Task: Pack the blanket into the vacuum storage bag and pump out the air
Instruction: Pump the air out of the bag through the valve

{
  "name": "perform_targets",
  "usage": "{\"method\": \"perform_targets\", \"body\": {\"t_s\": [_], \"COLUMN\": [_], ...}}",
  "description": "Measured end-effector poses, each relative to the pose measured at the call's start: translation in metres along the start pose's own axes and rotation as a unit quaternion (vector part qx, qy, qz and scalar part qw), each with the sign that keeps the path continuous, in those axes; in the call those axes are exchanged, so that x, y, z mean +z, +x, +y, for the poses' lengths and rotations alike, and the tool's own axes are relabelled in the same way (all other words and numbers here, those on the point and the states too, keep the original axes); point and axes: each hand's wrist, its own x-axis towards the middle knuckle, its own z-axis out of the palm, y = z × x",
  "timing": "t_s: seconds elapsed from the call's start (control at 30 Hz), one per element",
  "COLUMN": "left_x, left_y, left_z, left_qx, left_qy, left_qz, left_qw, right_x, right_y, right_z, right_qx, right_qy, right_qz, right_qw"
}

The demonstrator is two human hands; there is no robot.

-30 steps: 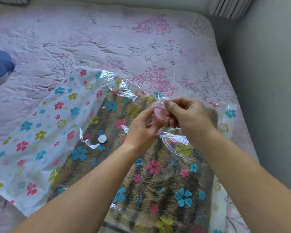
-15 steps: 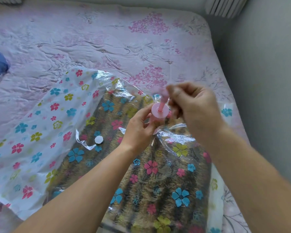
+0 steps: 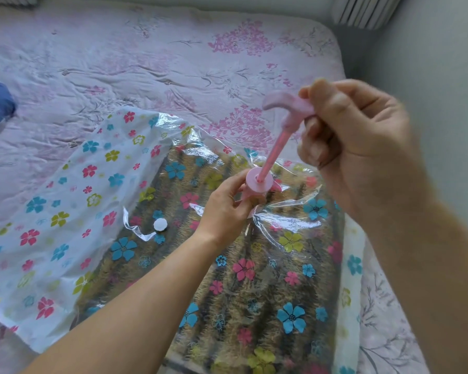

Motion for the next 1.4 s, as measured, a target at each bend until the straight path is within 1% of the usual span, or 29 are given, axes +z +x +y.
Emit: {"method": "perform_targets", "body": {"t_s": [0.03, 0.1, 0.17, 0.23, 0.3, 0.37, 0.43, 0.5, 0.57, 0.63, 0.7, 0.77, 0.83, 0.9, 0.97, 1.03, 1.1, 1.17, 1.23, 1.33, 1.4], "left_x": [0.000, 0.001, 0.000, -0.001, -0.002, -0.003, -0.003, -0.002, -0.002, -0.001, -0.001, -0.002, -0.003, -0.004, -0.004, -0.004, -0.004, -0.004, -0.003, -0.002, -0.003], "left_y": [0.000, -0.001, -0.002, -0.002, -0.002, -0.002, -0.002, -0.002, -0.002, -0.001, -0.002, -0.003, -0.004, -0.003, -0.003, -0.004, -0.004, -0.003, -0.002, -0.003, -0.004], "left_z": [0.000, 0.000, -0.001, -0.004, -0.004, -0.003, -0.004, -0.004, -0.004, -0.003, -0.003, -0.003, -0.004, -0.003, -0.002, -0.003, -0.005, -0.006, -0.006, -0.006, -0.007], "left_qx": [0.001, 0.002, -0.007, -0.015, -0.011, -0.001, 0.005, 0.004, 0.004, 0.007, 0.005, -0.002, -0.004, -0.001, 0.009, 0.011, 0.007, 0.006, 0.006, 0.004, -0.002], "left_qy": [-0.011, -0.039, -0.052, -0.048, -0.049, -0.053, -0.052, -0.041, -0.034, -0.035, -0.048, -0.047, -0.045, -0.053, -0.060, -0.061, -0.044, -0.029, -0.031, -0.046, -0.053], "left_qz": [0.002, 0.005, 0.003, -0.001, -0.001, -0.001, 0.000, -0.002, 0.000, 0.002, 0.002, 0.002, -0.001, -0.003, -0.003, -0.002, -0.004, -0.009, -0.007, -0.003, 0.000], "left_qw": [1.000, 0.999, 0.999, 0.999, 0.999, 0.999, 0.999, 0.999, 0.999, 0.999, 0.999, 0.999, 0.999, 0.999, 0.998, 0.998, 0.999, 1.000, 0.999, 0.999, 0.999], "right_x": [-0.001, -0.004, -0.008, -0.011, -0.009, -0.003, 0.003, 0.005, 0.003, 0.000, -0.004, -0.008, -0.012, -0.010, -0.003, 0.005, 0.008, 0.007, 0.003, -0.003, -0.006], "right_y": [-0.002, -0.009, -0.015, -0.019, -0.016, -0.011, -0.003, 0.002, 0.004, -0.001, -0.011, -0.019, -0.020, -0.016, -0.010, -0.005, -0.003, -0.002, -0.006, -0.016, -0.019], "right_z": [0.011, 0.042, 0.069, 0.080, 0.076, 0.057, 0.028, 0.001, -0.005, 0.016, 0.052, 0.078, 0.086, 0.078, 0.057, 0.027, 0.001, -0.004, 0.016, 0.063, 0.080], "right_qx": [0.014, 0.084, 0.173, 0.215, 0.209, 0.164, 0.091, 0.022, 0.000, 0.027, 0.099, 0.178, 0.211, 0.194, 0.147, 0.086, 0.037, 0.018, 0.046, 0.159, 0.213], "right_qy": [-0.018, -0.078, -0.130, -0.148, -0.164, -0.157, -0.106, -0.049, -0.019, -0.066, -0.132, -0.148, -0.146, -0.157, -0.143, -0.086, -0.025, 0.002, -0.040, -0.147, -0.164], "right_qz": [0.008, 0.044, 0.076, 0.088, 0.080, 0.066, 0.041, 0.008, -0.001, 0.021, 0.053, 0.080, 0.086, 0.074, 0.055, 0.025, -0.008, -0.009, 0.026, 0.081, 0.087], "right_qw": [1.000, 0.992, 0.973, 0.961, 0.961, 0.972, 0.989, 0.999, 1.000, 0.997, 0.985, 0.970, 0.963, 0.966, 0.977, 0.992, 0.999, 1.000, 0.998, 0.973, 0.959]}}
